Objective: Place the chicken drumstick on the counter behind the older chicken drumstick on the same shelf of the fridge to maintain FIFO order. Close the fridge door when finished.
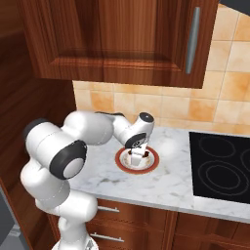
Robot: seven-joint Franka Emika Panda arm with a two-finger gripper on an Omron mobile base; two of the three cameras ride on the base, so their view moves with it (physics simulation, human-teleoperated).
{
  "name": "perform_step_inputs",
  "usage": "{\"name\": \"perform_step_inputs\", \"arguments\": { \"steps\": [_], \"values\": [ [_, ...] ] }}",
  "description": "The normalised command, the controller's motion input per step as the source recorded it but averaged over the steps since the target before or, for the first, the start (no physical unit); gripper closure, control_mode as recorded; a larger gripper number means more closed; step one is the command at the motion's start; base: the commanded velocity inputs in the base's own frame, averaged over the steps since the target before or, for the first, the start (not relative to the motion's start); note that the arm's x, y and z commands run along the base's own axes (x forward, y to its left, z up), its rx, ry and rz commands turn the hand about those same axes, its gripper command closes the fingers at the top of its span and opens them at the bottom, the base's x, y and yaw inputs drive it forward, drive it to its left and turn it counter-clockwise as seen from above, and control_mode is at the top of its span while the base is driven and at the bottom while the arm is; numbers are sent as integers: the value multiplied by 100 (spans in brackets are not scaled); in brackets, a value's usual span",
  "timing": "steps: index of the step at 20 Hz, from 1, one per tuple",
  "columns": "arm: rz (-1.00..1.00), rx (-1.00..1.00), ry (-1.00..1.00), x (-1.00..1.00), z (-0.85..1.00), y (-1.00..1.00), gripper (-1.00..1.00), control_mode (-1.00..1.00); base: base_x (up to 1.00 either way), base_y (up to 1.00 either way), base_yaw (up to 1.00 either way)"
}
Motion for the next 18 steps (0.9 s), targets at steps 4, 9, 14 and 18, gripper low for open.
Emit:
{"name": "perform_step_inputs", "arguments": {
  "steps": [4,9,14,18],
  "values": [
    [-3,0,0,21,-14,0,-100,-100,0,0,0],
    [-1,0,0,23,-20,-4,-100,-100,0,0,0],
    [0,0,2,35,-23,-12,-100,-100,0,0,0],
    [0,1,3,32,-23,-11,-100,-100,0,0,0]
  ]
}}
